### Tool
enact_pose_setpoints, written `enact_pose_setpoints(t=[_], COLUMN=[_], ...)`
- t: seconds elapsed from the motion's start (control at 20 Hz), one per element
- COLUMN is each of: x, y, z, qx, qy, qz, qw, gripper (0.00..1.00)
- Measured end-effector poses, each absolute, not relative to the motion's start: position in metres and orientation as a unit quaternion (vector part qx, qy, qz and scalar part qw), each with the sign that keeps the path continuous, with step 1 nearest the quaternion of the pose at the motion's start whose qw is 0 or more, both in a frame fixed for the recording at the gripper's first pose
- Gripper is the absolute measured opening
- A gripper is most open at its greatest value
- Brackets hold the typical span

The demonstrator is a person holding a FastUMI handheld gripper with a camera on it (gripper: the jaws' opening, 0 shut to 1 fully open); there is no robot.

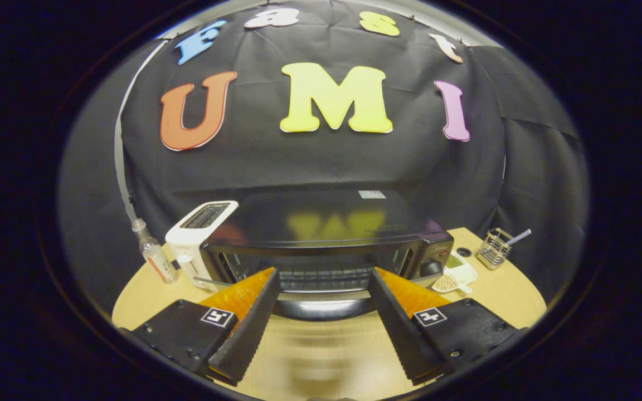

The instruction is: Open the toaster oven, put the food inside, and close the toaster oven door.

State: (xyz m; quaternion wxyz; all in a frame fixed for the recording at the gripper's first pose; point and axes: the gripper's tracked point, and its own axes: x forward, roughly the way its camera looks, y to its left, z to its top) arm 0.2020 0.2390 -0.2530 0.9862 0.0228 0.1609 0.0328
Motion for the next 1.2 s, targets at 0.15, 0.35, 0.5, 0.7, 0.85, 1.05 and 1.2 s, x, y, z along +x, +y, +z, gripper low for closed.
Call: enact_pose_setpoints(t=[0.15,0.35,0.5,0.7,0.85,1.05,1.2], x=[0.180,0.153,0.143,0.135,0.132,0.127,0.122], y=[0.237,0.233,0.231,0.230,0.229,0.228,0.227], z=[-0.268,-0.297,-0.315,-0.338,-0.356,-0.380,-0.399], qx=[0.021,0.023,0.019,0.018,0.017,0.013,0.011], qy=[0.176,0.210,0.228,0.256,0.279,0.306,0.327], qz=[0.037,0.046,0.050,0.050,0.046,0.046,0.046], qw=[0.983,0.976,0.972,0.965,0.959,0.951,0.944], gripper=[1.00,1.00,1.00,1.00,1.00,1.00,1.00])
